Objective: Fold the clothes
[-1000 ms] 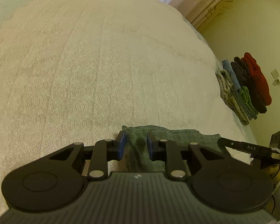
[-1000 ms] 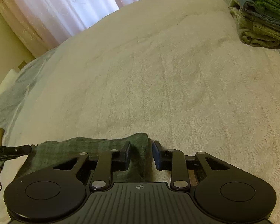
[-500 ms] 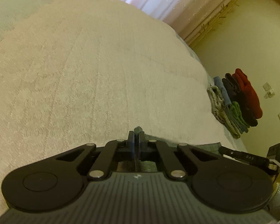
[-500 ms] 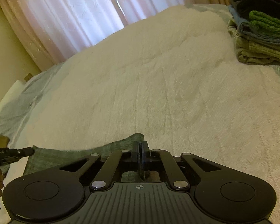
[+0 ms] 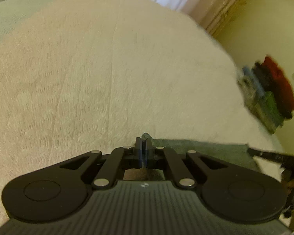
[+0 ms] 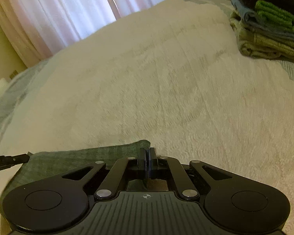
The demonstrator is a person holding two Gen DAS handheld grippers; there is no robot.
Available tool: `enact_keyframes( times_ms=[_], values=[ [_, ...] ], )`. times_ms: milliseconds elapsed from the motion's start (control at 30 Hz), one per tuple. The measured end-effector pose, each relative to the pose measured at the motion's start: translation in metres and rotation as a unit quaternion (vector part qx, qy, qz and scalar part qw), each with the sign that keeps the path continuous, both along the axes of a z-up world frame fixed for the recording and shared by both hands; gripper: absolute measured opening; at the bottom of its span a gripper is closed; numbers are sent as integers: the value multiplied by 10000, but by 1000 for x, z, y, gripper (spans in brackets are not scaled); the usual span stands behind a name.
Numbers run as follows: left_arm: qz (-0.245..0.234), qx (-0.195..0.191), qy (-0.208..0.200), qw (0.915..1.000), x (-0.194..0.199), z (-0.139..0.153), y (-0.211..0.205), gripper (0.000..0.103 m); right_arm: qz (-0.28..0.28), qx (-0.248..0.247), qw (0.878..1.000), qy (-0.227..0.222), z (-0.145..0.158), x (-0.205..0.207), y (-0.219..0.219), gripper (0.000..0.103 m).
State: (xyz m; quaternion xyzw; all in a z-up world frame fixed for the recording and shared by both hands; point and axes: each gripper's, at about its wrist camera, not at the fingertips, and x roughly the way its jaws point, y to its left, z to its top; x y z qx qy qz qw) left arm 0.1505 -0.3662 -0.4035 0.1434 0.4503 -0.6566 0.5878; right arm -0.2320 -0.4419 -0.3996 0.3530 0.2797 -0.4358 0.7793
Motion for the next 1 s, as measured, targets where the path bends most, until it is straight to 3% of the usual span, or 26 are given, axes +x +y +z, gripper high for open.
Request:
enact_keyframes(
  times_ms=[133, 233, 267, 300, 333, 400, 500, 567, 633, 733, 833, 1000],
  values=[
    [-117, 103, -255, 9996, -10, -9, -2, 1, -25, 72, 9995, 305, -7, 6, 2, 1],
    [79, 135, -230, 9996, -8, -1, 1, 12, -141, 83, 9990, 424, -1, 7, 5, 2],
    [192, 137, -205, 9995, -5, 4, 4, 15, -254, 7, 9987, 441, 6, 6, 8, 22],
    [304, 121, -190, 9993, -2, 11, 9, 15, -367, -69, 9983, 457, 12, 5, 12, 57],
    [393, 96, -198, 9990, 0, 19, 15, 15, -481, -144, 9976, 473, 18, 4, 16, 68],
    [504, 21, -232, 9985, 3, 37, 31, 15, -547, -362, 9969, 423, 35, 3, 32, 69],
    [290, -149, -275, 9991, -1, 60, 65, 14, -239, -476, 9982, 294, 55, 9, 66, 68],
    [25, -179, -312, 9993, -12, 67, 86, 11, 205, -505, 9981, 283, 62, 19, 95, 59],
    [-274, -157, -315, 9990, -30, 70, 104, 10, 532, -464, 9970, 310, 60, 33, 121, 56],
    [-741, -185, -441, 9961, -62, 61, 122, 10, 944, -388, 9943, 308, 54, 54, 157, 55],
    [-872, -177, -603, 9942, -81, 44, 127, 8, 1270, -480, 9903, 300, 41, 79, 179, 54],
    [-852, -139, -795, 9931, -67, 17, 115, 3, 1365, -689, 9808, 1212, 9, 90, 186, 50]
  ],
)
